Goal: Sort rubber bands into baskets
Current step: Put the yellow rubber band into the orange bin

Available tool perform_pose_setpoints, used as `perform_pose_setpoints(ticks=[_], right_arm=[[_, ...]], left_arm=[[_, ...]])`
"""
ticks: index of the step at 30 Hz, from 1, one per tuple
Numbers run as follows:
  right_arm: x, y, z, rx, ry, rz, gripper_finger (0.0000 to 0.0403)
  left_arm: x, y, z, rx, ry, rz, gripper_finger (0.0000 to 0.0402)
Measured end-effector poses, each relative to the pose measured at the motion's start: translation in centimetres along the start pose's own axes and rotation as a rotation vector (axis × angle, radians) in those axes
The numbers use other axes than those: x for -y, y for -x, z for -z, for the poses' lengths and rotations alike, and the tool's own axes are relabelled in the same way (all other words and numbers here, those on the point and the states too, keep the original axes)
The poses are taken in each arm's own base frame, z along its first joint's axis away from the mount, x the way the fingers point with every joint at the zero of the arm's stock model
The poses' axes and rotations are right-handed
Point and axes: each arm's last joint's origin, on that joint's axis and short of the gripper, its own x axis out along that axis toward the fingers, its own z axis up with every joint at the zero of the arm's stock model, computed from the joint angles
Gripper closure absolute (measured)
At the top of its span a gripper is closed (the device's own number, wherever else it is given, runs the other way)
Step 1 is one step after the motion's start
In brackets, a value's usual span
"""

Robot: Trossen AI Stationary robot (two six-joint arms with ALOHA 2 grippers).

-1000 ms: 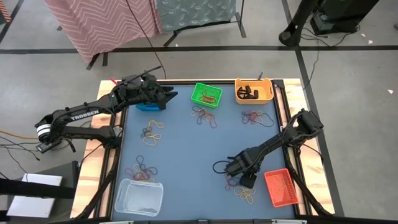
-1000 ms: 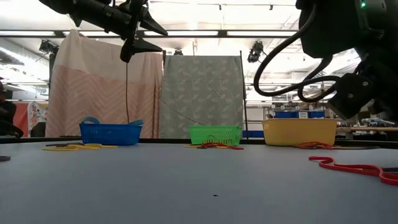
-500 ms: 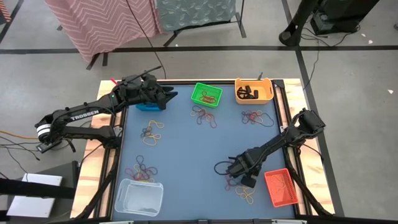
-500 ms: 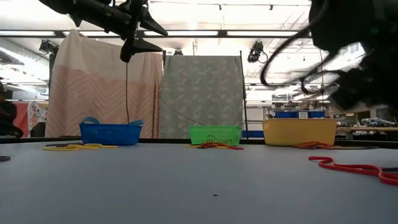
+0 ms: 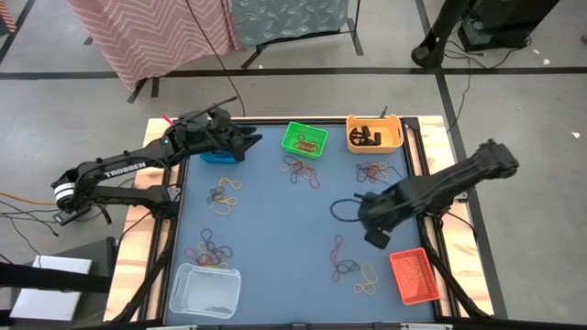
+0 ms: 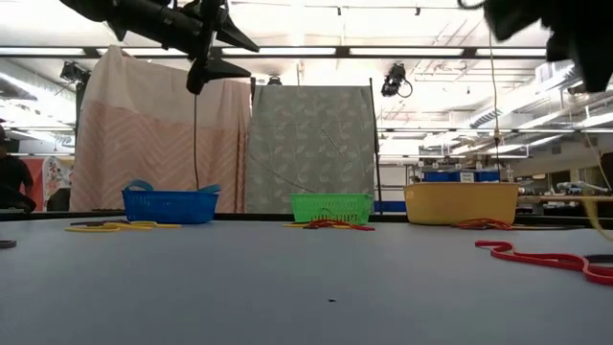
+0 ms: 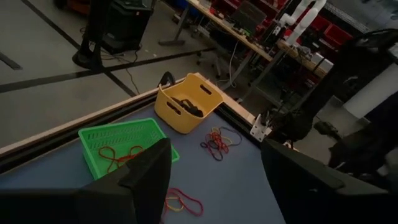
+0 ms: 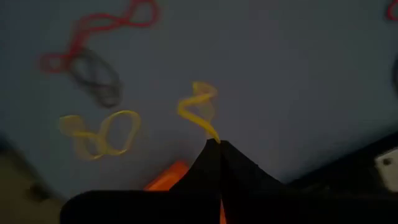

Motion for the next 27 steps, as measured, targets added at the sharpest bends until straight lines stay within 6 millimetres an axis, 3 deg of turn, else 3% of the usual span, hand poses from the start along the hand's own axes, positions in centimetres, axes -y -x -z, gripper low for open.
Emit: perform_pose_setpoints(ticks=[5, 13, 20, 27], right_arm=[[0.4, 2.6, 2.3, -0.074, -0.011, -0.195, 0.0401], [-0.6, 3.5, 6.8, -0.355, 0.081, -0.318, 0.0402], [-1.2, 2.8, 9.4, -0.443, 0.114, -0.236, 0.0402], [-2.3, 0.2, 9.5, -0.430, 0.061, -0.276, 0.0402]], left_arm=[[0.1, 0.0, -0.2, 0.019, -0.005, 0.011, 0.0149], [0.2, 0.0, -0.3, 0.029, -0.061, 0.015, 0.0149], [0.1, 0.0, -0.3, 0.028, -0.073, 0.014, 0.0149], [0.1, 0.0, -0.3, 0.029, -0.111, 0.013, 0.0149]])
